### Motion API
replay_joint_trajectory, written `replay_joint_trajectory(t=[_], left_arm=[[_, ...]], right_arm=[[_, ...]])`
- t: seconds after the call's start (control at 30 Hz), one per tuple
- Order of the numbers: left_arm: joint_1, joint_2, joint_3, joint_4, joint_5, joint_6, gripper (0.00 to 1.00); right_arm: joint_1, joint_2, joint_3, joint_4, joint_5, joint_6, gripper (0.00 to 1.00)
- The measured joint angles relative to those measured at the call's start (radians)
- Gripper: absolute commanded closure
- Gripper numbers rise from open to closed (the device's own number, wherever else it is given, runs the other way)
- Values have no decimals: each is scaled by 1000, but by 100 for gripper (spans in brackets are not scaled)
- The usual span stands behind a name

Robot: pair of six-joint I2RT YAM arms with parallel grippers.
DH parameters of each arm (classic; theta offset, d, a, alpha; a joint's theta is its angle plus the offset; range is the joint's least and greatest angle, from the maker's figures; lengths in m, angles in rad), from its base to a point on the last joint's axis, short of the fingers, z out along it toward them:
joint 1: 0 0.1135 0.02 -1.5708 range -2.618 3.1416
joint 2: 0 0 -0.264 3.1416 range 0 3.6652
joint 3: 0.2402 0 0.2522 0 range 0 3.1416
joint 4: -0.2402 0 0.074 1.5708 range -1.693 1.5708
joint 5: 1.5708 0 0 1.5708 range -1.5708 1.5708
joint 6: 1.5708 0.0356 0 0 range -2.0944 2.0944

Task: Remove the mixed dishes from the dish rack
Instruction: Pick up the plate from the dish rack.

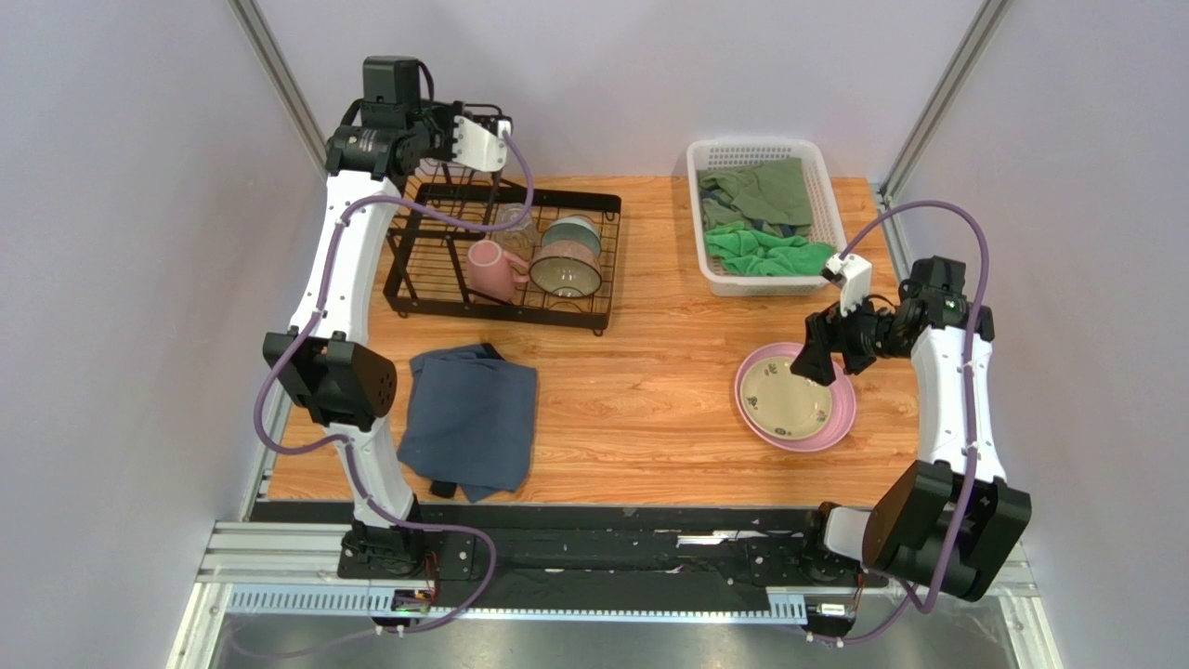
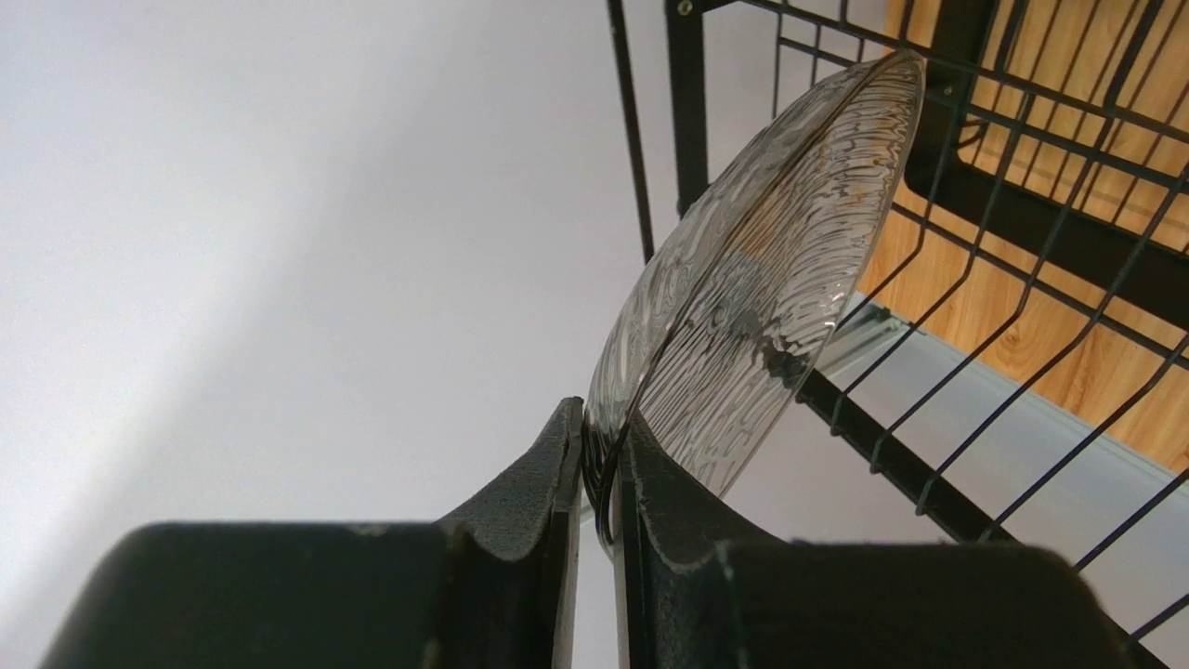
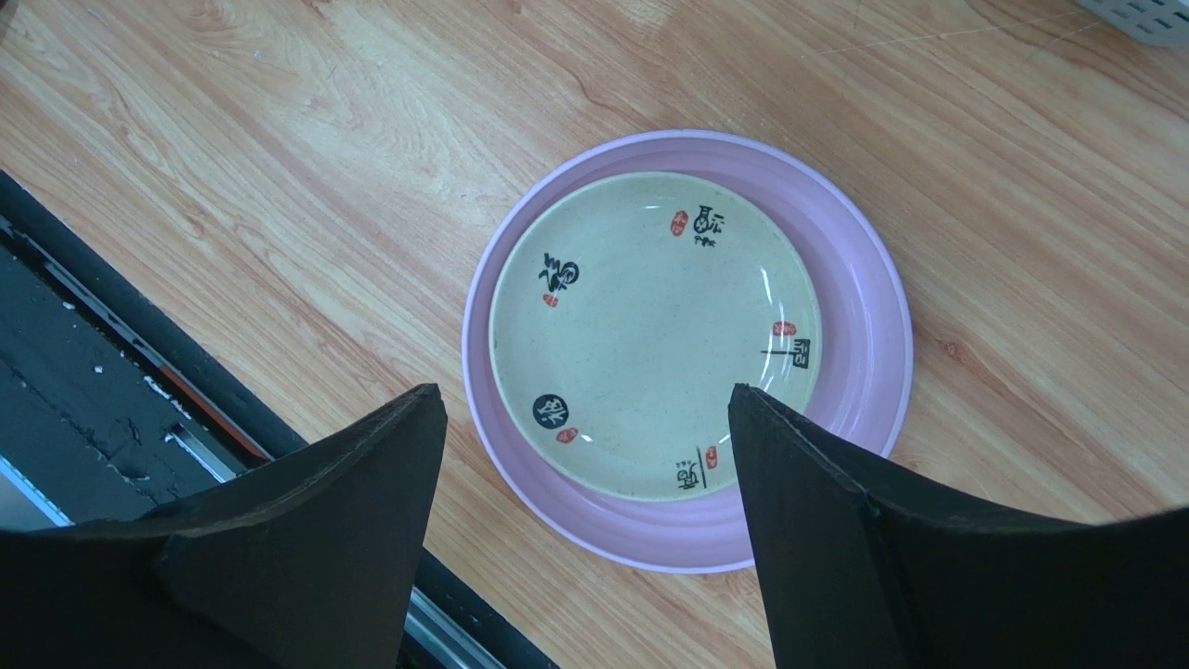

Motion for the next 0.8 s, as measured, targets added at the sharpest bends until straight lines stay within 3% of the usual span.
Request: replay_joint_trajectory(t=[0.47, 0.7, 0.8], left_arm=[[-27, -165, -39, 46, -11, -231, 100], [-34, -374, -170, 31, 87, -485, 100], [-35, -468, -254, 30, 179, -624, 100]], right_arm=[[0, -107, -5, -39, -8, -14, 18], [0, -115, 53, -49, -92, 42, 18], [8, -115, 96, -47, -145, 93, 21]])
